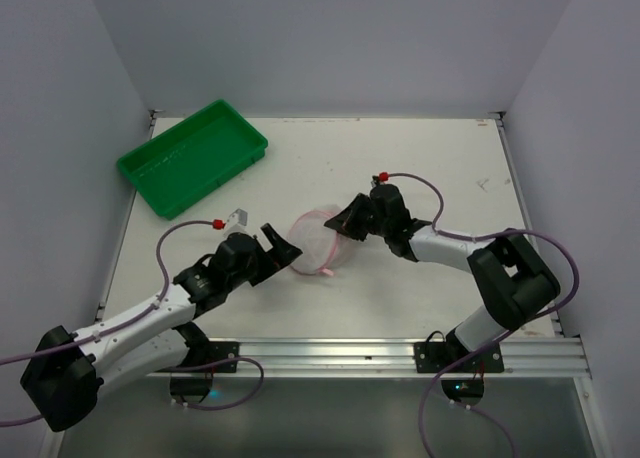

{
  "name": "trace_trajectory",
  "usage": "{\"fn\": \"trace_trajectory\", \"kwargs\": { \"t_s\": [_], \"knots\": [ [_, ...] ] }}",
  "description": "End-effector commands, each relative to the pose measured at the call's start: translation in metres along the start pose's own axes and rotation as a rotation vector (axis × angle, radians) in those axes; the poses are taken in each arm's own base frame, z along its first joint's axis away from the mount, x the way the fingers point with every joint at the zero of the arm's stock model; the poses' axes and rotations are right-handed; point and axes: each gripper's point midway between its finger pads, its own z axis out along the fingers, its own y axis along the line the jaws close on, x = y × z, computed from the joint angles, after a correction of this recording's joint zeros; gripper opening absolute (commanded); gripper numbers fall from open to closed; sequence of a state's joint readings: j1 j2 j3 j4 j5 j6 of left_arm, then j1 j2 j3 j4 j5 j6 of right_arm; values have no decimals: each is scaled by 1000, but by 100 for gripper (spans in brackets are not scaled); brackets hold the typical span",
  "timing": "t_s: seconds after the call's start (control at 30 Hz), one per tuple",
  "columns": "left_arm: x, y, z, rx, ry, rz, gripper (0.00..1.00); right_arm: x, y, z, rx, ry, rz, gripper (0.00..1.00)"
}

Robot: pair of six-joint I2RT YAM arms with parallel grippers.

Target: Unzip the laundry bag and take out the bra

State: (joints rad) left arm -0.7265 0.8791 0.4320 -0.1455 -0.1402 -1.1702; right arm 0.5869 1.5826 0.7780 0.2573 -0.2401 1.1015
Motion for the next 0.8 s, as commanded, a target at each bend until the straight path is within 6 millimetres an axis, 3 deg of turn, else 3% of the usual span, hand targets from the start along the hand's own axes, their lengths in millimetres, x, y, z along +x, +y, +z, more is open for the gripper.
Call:
{"fn": "trace_trajectory", "kwargs": {
  "t_s": [0.0, 0.07, 0.23, 0.4, 0.6, 0.77],
  "knots": [
    [6, 5, 9, 0, 12, -89, 100, -21, 21, -3, -128, -122, 120, 0],
    [15, 0, 16, 19, 59, -93, 100, -28, 24, -6, -164, -167, 153, 0],
    [22, -18, 33, 101, 93, -120, 100, -30, 9, -9, -141, -194, 168, 0],
    [28, -23, 44, 132, 114, -159, 100, -24, -5, -12, -123, -186, 182, 0],
    [38, -9, 56, 88, 127, -227, 98, -19, -16, -15, -105, -178, 183, 0],
    [24, -4, 61, 104, 25, -264, 91, -12, -23, -12, -90, -152, 195, 0]
  ]
}}
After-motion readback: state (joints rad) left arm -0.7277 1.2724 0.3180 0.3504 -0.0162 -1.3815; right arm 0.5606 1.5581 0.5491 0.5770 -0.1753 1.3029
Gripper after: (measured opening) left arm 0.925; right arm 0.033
